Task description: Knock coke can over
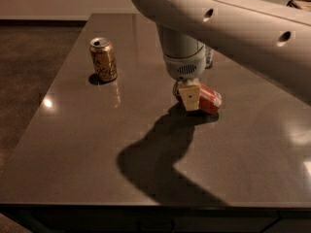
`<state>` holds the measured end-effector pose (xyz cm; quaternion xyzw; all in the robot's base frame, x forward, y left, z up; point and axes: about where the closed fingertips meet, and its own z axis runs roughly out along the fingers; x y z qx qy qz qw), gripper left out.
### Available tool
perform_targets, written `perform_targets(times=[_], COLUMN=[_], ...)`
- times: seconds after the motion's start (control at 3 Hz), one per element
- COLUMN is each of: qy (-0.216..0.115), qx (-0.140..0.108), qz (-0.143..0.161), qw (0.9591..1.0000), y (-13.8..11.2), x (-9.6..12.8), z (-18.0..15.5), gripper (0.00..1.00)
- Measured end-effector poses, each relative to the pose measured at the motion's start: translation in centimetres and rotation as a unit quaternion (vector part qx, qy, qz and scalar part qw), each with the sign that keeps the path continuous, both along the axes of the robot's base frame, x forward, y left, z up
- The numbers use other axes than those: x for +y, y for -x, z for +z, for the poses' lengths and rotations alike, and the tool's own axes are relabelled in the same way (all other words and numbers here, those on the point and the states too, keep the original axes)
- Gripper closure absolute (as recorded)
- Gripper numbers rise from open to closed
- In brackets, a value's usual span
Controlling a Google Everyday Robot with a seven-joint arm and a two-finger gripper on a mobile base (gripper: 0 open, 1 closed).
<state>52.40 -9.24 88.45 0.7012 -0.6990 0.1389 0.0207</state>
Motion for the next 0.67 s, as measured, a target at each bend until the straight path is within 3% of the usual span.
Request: perform_targets(times=[0.33, 0.67], qy=[-0.012, -0.012], qx=[-0.015, -0.015], qz=[0.006, 0.006], qw=[0.9998, 0.9998], y=[-0.82, -0.83], x=[0.61, 0.61], z=[-0.13, -0.13], gripper=[0.0, 0.0])
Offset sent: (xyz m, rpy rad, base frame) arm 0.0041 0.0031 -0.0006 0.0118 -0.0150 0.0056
